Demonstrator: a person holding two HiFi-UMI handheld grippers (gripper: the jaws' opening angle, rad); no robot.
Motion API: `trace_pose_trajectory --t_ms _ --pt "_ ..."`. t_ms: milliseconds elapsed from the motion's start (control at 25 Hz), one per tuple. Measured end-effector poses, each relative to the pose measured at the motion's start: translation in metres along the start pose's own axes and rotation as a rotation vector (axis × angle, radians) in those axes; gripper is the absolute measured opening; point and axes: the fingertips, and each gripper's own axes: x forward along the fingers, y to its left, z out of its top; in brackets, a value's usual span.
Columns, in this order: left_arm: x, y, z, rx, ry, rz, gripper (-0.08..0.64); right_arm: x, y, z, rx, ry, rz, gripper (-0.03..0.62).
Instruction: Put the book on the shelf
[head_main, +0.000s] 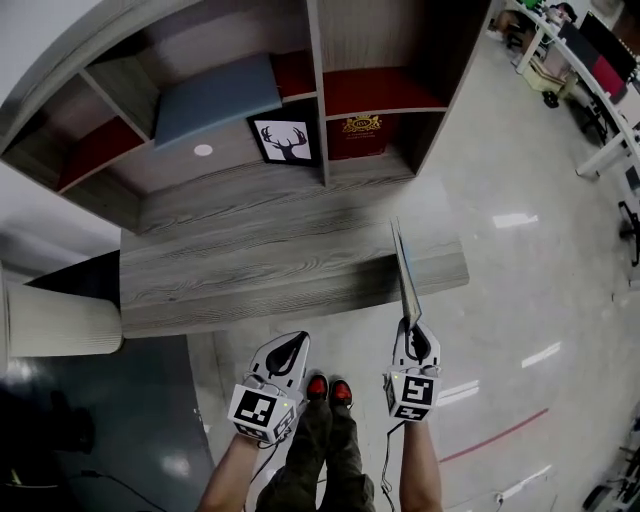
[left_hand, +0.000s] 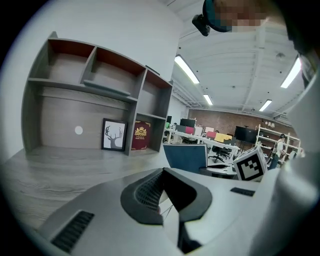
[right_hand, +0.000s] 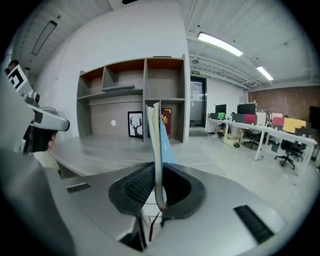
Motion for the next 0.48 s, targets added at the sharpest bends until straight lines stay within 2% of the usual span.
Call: trace_pose_trajectory --t_ms 200,480 --pt "-0.011 -0.006 0.023 0.009 -0.017 -0.006 0.006 -0.014 -0.010 0.020 0.137 -0.011 -0.009 0.061" --pt "-0.026 -0.020 0.057 0.033 -0.045 -0.027 0.006 -0.041 -0.015 0.061 0.212 -0.076 -0.014 0.061"
